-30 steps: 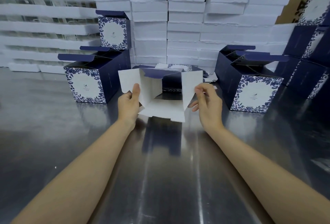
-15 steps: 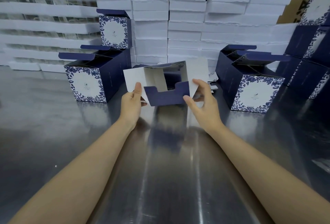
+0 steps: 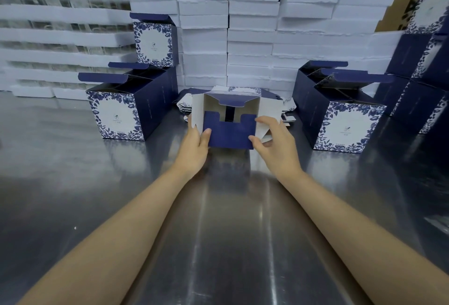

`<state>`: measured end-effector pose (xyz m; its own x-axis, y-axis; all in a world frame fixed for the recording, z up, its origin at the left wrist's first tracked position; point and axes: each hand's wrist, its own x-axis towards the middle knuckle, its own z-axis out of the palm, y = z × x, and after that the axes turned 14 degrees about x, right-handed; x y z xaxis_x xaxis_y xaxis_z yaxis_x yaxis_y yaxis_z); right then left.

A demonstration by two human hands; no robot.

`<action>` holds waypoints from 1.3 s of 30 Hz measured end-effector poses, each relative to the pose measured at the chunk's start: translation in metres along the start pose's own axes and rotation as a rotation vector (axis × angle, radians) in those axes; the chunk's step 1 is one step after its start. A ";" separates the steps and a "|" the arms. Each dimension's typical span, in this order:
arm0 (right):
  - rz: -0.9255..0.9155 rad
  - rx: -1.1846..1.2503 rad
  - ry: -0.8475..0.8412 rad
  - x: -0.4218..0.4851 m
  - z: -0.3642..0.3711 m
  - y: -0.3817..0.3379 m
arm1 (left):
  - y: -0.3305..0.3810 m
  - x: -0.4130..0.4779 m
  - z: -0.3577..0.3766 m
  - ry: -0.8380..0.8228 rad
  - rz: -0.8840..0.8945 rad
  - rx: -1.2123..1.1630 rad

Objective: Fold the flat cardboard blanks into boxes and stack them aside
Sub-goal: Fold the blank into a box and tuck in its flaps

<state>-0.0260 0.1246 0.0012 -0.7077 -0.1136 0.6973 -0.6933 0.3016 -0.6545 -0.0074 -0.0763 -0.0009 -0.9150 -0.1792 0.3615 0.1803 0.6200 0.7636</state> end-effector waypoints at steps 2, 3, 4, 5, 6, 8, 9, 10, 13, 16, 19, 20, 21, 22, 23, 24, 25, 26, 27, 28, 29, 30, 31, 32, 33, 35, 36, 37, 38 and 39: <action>-0.084 -0.125 -0.031 0.001 -0.001 -0.009 | 0.000 0.000 -0.001 0.060 0.032 0.043; -0.157 -0.219 -0.037 0.003 -0.003 -0.014 | 0.000 0.000 -0.001 0.076 0.059 0.071; -0.244 -0.314 -0.043 0.007 -0.005 -0.019 | 0.001 -0.001 0.000 0.082 0.099 0.105; -0.321 -0.391 -0.050 0.011 -0.008 -0.025 | 0.002 -0.002 0.000 0.085 0.150 0.142; -0.374 -0.448 -0.062 0.015 -0.011 -0.032 | 0.004 -0.003 0.000 0.090 0.207 0.176; -0.374 -0.505 -0.100 0.022 -0.015 -0.044 | 0.007 -0.005 0.000 0.087 0.303 0.211; -0.313 -0.497 -0.120 0.025 -0.016 -0.048 | 0.008 -0.006 0.000 0.076 0.332 0.216; -0.228 -0.464 -0.140 0.029 -0.017 -0.051 | 0.009 -0.006 0.000 0.062 0.351 0.215; -0.008 -0.239 -0.256 0.039 -0.026 -0.055 | 0.008 -0.005 -0.003 0.054 0.392 0.281; 0.071 -0.093 -0.351 0.048 -0.039 -0.063 | 0.007 -0.006 -0.007 0.100 0.449 0.401; 0.226 0.022 -0.454 0.054 -0.050 -0.073 | 0.005 -0.006 -0.008 0.099 0.489 0.412; 0.260 0.021 -0.484 0.056 -0.053 -0.076 | 0.005 -0.006 -0.008 0.082 0.488 0.411; 0.273 0.005 -0.507 0.057 -0.056 -0.078 | 0.005 -0.007 -0.008 0.054 0.481 0.407; 0.268 -0.015 -0.520 0.058 -0.058 -0.080 | 0.004 -0.006 -0.008 0.023 0.475 0.403; 0.253 -0.040 -0.534 0.059 -0.060 -0.081 | 0.004 -0.006 -0.008 -0.001 0.475 0.413; 0.233 -0.067 -0.549 0.060 -0.061 -0.082 | 0.004 -0.006 -0.008 -0.011 0.487 0.441; 0.211 -0.094 -0.561 0.060 -0.062 -0.082 | 0.005 -0.006 -0.007 -0.010 0.505 0.477; 0.174 -0.135 -0.563 0.060 -0.063 -0.082 | 0.005 -0.007 -0.007 0.000 0.522 0.503; 0.121 -0.200 -0.547 0.061 -0.063 -0.082 | 0.006 -0.007 -0.006 0.016 0.536 0.515; 0.061 -0.280 -0.514 0.061 -0.063 -0.081 | 0.008 -0.008 -0.006 0.035 0.550 0.520; 0.006 -0.353 -0.471 0.062 -0.063 -0.081 | 0.009 -0.009 -0.006 0.052 0.566 0.525; -0.046 -0.414 -0.427 0.062 -0.063 -0.080 | 0.010 -0.010 -0.005 0.066 0.584 0.537; -0.089 -0.455 -0.387 0.061 -0.063 -0.079 | 0.011 -0.011 -0.005 0.080 0.601 0.555; -0.119 -0.469 -0.352 0.061 -0.062 -0.078 | 0.012 -0.013 -0.005 0.093 0.610 0.576; -0.135 -0.451 -0.320 0.060 -0.061 -0.077 | 0.013 -0.013 -0.005 0.107 0.610 0.600; -0.151 -0.343 -0.278 0.058 -0.061 -0.074 | 0.016 -0.014 -0.007 0.141 0.610 0.650; -0.154 -0.296 -0.269 0.057 -0.062 -0.073 | 0.017 -0.014 -0.008 0.160 0.627 0.661; -0.146 -0.275 -0.271 0.057 -0.062 -0.071 | 0.017 -0.014 -0.009 0.175 0.649 0.663; -0.136 -0.280 -0.279 0.057 -0.063 -0.069 | 0.018 -0.014 -0.010 0.184 0.665 0.661; -0.127 -0.298 -0.284 0.057 -0.064 -0.068 | 0.018 -0.014 -0.010 0.189 0.673 0.661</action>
<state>-0.0107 0.1588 0.1042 -0.6577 -0.4107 0.6315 -0.7370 0.5244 -0.4265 0.0126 -0.0703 0.0137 -0.6107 0.2869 0.7381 0.3538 0.9327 -0.0698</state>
